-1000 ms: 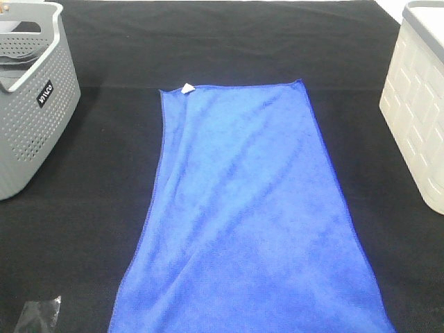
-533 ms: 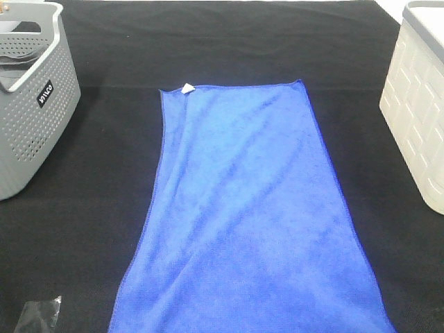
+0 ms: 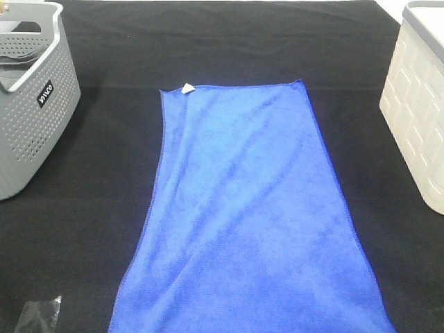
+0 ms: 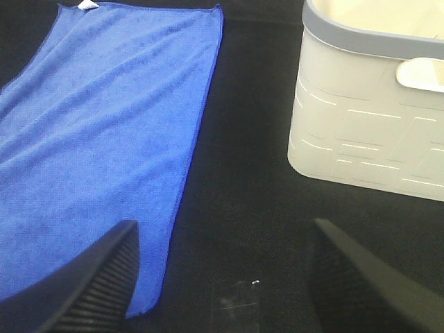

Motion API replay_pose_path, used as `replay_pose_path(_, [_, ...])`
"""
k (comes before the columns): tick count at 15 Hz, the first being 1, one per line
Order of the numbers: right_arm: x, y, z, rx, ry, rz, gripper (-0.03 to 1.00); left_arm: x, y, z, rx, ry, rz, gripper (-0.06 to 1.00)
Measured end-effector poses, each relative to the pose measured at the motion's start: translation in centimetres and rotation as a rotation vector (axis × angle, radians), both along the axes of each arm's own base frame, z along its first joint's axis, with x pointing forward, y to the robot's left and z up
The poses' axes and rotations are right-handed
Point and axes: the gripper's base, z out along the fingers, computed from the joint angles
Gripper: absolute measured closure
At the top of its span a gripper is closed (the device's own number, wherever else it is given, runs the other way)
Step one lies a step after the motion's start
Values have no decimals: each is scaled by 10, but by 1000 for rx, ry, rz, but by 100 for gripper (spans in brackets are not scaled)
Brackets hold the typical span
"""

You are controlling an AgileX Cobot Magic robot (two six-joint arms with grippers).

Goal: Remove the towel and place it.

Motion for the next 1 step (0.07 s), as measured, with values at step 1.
replay_pose_path(1, [0, 0, 0, 0, 0, 0, 28, 0, 0, 0, 0, 0, 0, 18])
